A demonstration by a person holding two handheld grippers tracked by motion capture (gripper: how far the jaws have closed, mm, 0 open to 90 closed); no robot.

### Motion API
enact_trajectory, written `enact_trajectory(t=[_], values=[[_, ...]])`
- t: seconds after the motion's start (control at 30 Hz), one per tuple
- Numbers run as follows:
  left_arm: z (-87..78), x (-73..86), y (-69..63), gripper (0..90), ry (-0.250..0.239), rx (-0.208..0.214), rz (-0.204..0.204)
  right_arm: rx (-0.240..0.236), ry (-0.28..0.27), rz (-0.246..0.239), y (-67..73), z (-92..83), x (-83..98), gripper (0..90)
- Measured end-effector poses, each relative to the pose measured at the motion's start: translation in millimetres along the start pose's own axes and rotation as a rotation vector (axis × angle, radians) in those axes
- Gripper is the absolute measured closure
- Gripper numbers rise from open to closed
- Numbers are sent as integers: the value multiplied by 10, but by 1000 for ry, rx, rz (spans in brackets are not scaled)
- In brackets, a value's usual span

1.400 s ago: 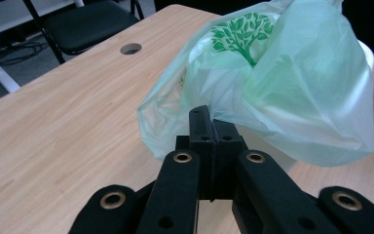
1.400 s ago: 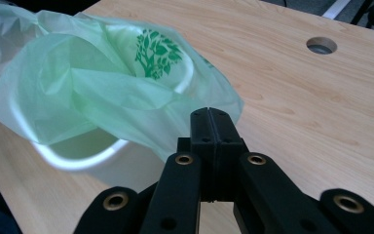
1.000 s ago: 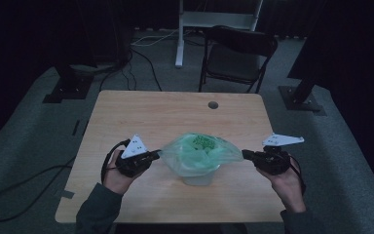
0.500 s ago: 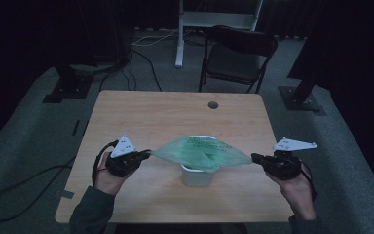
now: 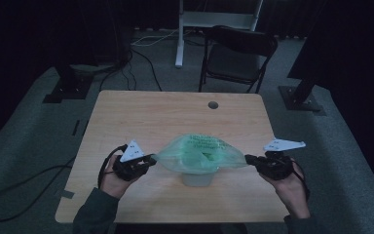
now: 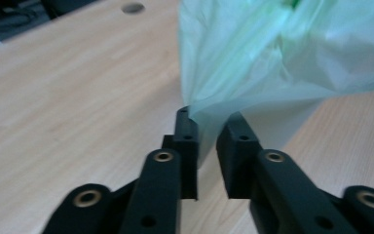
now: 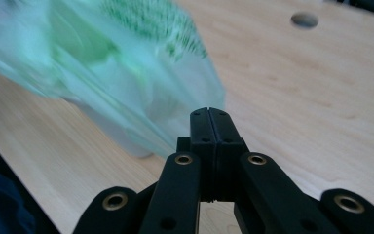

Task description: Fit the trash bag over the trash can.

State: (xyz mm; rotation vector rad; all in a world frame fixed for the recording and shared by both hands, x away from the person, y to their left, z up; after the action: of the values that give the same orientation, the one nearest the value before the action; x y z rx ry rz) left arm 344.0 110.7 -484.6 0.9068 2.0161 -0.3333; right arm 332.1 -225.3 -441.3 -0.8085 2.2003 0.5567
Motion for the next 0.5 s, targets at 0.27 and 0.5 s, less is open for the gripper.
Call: enact_trajectory(t=[0.27, 0.5], values=[[-78, 124, 69, 614, -19, -10, -37, 27, 22, 25, -123, 242, 23, 900], [-320, 104, 13, 546, -78, -40, -11, 28, 9, 19, -96, 213, -6, 900]])
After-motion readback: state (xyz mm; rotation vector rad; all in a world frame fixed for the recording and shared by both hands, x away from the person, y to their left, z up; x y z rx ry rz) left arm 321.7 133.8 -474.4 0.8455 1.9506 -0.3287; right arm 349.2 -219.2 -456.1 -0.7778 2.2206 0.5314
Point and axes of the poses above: each handheld gripper's, and its own axes: z roughly forward along the jaws, x roughly out of its underside, y roughly to its left, the point moved 8 cm from there along z, roughly forward along the jaws, and after that the axes turned 7 degrees about -x, right-handed, at the moved point
